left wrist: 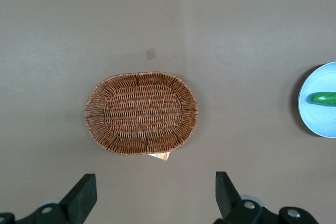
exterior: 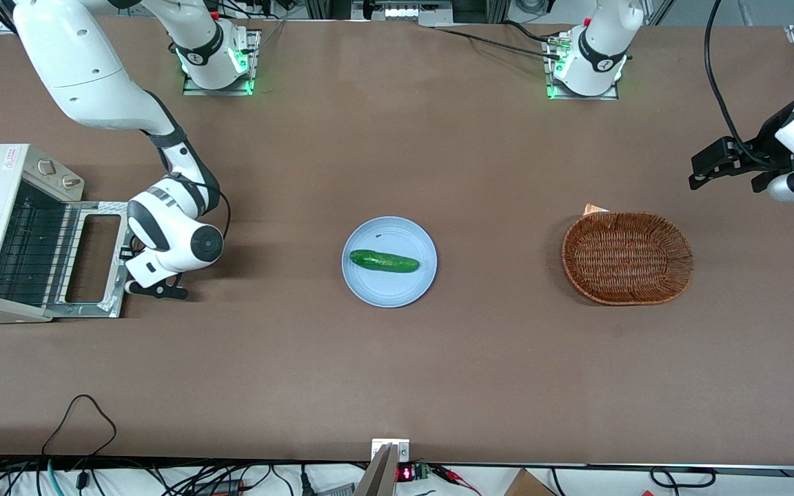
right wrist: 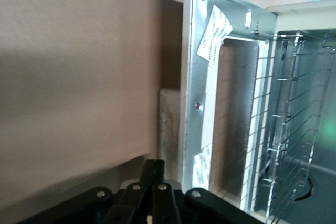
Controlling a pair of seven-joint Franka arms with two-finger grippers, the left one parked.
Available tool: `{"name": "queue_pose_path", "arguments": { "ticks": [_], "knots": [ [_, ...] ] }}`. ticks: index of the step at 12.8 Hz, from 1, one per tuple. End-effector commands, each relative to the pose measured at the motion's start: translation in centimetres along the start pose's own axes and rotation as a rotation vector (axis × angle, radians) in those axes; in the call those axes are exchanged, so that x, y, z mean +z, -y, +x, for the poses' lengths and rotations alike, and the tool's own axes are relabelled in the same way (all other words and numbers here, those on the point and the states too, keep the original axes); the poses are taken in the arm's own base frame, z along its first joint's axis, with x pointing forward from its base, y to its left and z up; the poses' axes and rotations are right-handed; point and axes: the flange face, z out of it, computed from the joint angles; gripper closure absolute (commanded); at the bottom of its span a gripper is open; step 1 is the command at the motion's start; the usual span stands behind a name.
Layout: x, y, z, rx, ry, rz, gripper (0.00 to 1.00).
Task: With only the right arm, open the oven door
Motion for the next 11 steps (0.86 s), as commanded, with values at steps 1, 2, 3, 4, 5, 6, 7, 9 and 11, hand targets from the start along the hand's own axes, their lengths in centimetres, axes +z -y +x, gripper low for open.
{"name": "queue_pose_path", "arguments": {
  "ticks": [1, 2, 3, 4, 5, 6, 7, 9, 11],
  "knots": [
    [-2.3, -0.3, 0.4, 0.005, 0.026, 0.040, 0.98],
    [-3.7, -0.7, 0.7, 0.011, 0.056, 0.055, 0.95],
    [-5.2, -1.1, 1.2, -0.001, 0.091, 0.085, 0.88],
    [-6.6, -2.2, 1.8, -0.018, 0.146, 0.116, 0.64],
    [-8.0, -3.2, 2.4, -0.020, 0.189, 0.147, 0.13],
    [-9.4, -4.0, 2.8, -0.010, 0.219, 0.173, 0.00],
    [-10.9, -4.9, 3.3, 0.004, 0.239, 0.215, 0.00],
    [-13.3, -7.6, 4.2, -0.001, 0.283, 0.331, 0.00],
    [-15.2, -11.8, 4.5, 0.025, 0.318, 0.472, 0.00]
  ]
}}
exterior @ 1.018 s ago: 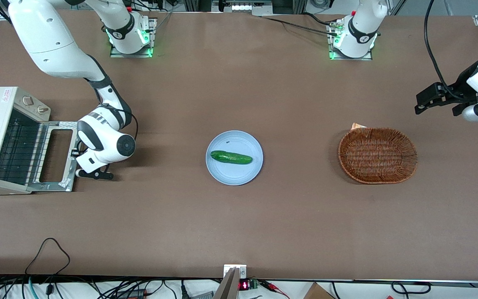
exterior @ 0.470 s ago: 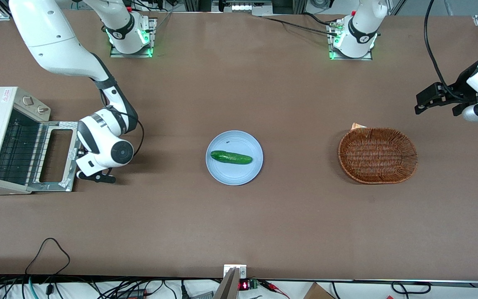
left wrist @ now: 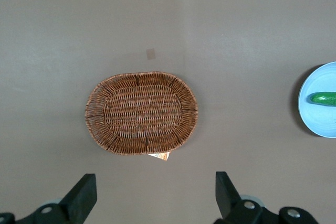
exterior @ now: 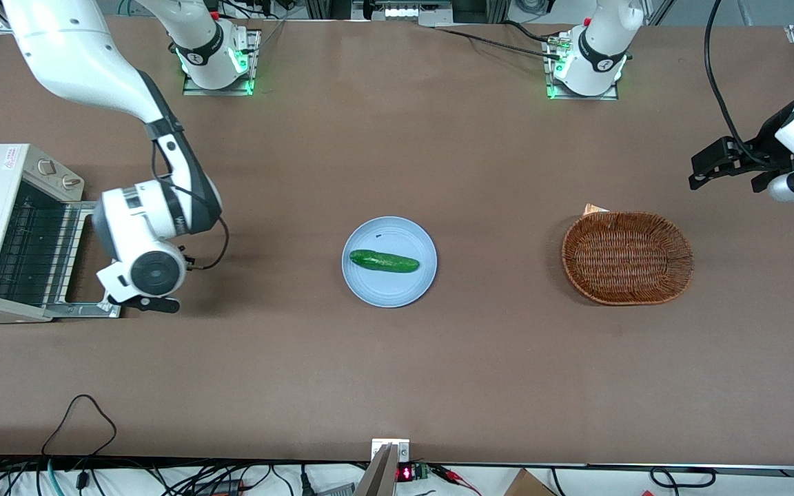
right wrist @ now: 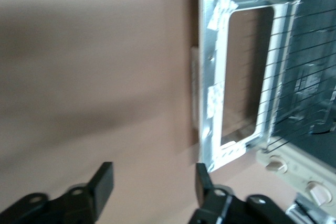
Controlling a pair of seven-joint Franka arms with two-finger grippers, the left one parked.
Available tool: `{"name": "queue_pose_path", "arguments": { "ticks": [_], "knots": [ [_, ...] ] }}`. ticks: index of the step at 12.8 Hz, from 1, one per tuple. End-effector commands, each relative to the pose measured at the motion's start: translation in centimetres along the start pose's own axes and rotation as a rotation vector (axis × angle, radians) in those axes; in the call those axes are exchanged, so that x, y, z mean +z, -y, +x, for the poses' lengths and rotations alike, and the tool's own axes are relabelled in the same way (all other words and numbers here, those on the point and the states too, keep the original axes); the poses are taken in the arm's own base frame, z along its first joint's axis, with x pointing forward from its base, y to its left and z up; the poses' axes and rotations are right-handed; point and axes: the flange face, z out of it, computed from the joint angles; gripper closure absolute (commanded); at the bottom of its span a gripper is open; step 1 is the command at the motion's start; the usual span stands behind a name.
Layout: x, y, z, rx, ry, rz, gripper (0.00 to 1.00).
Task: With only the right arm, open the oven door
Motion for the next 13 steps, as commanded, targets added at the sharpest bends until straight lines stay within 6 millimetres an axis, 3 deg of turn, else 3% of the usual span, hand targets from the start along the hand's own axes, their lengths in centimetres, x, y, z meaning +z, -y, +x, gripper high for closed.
{"name": "queue_pose_path", "arguments": {
  "ticks": [1, 4, 6, 9, 13],
  "knots": [
    [-4.1, -4.6, -0.4, 0.024, 0.042, 0.200, 0.00],
    [-8.4, -10.6, -1.9, -0.014, 0.018, 0.406, 0.00],
    [-11.8, -14.0, -4.0, -0.031, -0.022, 0.468, 0.00],
    [-15.9, -16.0, -6.2, -0.016, -0.112, 0.506, 0.00],
    [-17.2, -17.6, -7.3, -0.004, -0.132, 0.538, 0.00]
  ]
}}
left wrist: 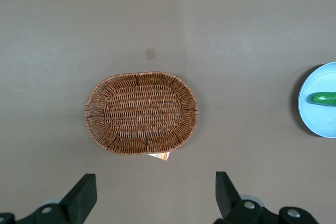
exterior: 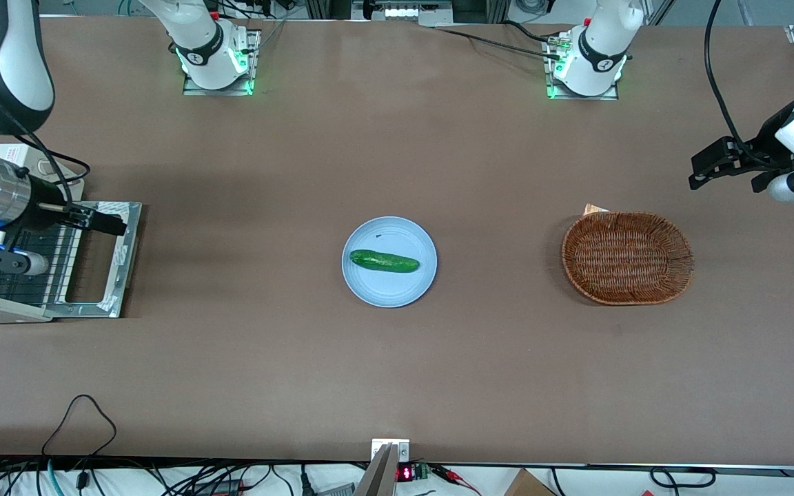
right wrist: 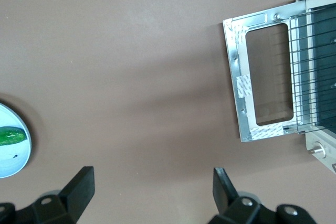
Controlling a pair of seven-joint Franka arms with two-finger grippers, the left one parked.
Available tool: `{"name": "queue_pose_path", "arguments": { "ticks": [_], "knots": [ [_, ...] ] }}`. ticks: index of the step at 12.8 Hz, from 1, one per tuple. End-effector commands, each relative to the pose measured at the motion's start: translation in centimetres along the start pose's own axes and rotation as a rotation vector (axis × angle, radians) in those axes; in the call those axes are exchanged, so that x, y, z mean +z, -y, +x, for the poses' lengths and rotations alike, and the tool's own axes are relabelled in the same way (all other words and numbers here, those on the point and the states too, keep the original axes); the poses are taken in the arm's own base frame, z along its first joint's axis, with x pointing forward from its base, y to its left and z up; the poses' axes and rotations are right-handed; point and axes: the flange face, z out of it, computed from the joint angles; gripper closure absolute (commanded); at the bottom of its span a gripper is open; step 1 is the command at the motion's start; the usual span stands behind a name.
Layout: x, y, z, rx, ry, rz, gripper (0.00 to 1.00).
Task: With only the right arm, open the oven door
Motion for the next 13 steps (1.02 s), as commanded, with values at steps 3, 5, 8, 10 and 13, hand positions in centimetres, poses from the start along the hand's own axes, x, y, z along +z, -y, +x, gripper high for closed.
{"name": "queue_pose_path", "arguments": {
  "ticks": [3, 5, 8, 10, 13],
  "knots": [
    [-1.4, -0.9, -2.3, -0.078, -0.018, 0.027, 0.00],
    [-0.9, -2.2, -5.1, -0.168, -0.075, 0.020, 0.00],
    [-0.6, -2.6, -6.4, -0.161, -0.222, 0.062, 0.00],
    [-0.6, -2.0, -6.7, -0.173, -0.219, 0.060, 0.00],
    [-1.0, -2.0, -6.9, -0.177, -0.220, 0.064, 0.00]
  ]
}}
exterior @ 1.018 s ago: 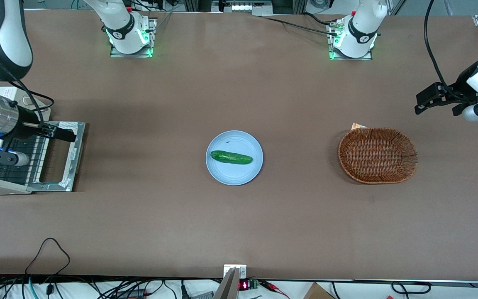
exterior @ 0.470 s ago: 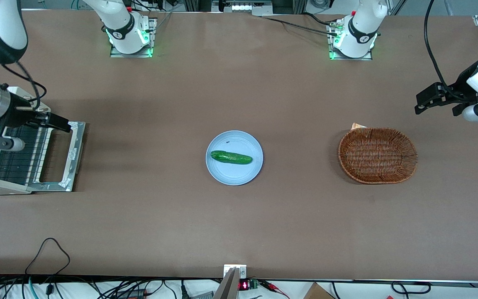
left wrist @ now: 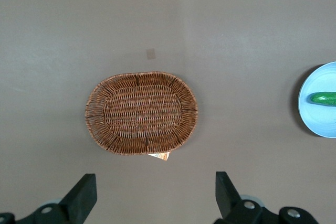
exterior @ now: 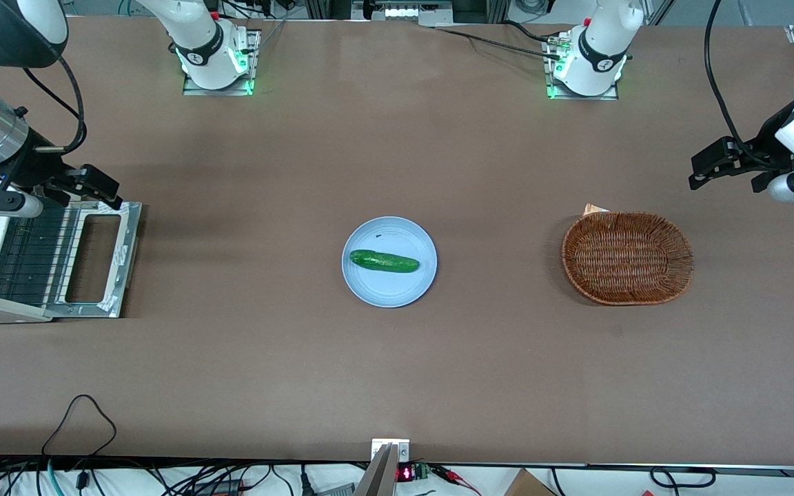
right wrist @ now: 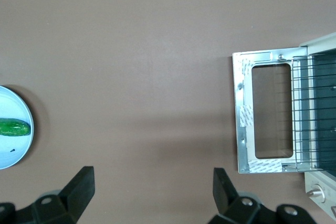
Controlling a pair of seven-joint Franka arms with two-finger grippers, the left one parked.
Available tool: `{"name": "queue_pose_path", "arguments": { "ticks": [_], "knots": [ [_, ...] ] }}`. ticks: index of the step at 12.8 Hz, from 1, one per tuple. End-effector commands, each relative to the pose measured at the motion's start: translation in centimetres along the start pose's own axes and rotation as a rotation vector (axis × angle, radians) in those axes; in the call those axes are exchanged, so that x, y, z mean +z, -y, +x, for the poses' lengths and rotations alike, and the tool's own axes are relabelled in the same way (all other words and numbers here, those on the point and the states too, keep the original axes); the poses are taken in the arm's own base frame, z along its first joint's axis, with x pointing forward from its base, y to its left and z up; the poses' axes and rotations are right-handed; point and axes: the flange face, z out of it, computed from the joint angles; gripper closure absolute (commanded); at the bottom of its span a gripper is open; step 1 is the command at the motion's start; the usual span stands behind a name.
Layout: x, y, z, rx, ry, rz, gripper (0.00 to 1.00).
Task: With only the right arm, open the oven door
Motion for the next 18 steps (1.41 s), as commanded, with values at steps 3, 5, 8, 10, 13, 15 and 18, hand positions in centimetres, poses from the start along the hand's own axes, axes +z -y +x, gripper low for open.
{"name": "queue_pose_path", "arguments": {
  "ticks": [3, 5, 8, 10, 13, 15, 18],
  "knots": [
    [-0.3, -1.1, -0.8, 0.014, 0.052, 0.016, 0.00],
    [-0.3, -1.1, -0.2, 0.015, 0.055, 0.016, 0.00],
    [-0.2, -1.2, 0.0, 0.014, 0.070, 0.013, 0.00],
    [-0.1, -1.0, 0.2, 0.017, 0.070, 0.013, 0.00],
    [0.0, -1.0, 0.3, 0.003, 0.073, 0.012, 0.00],
    [0.1, -1.0, 0.3, 0.002, 0.074, 0.012, 0.00],
    [0.3, -0.8, 0.2, -0.003, 0.088, 0.010, 0.00]
  ]
}}
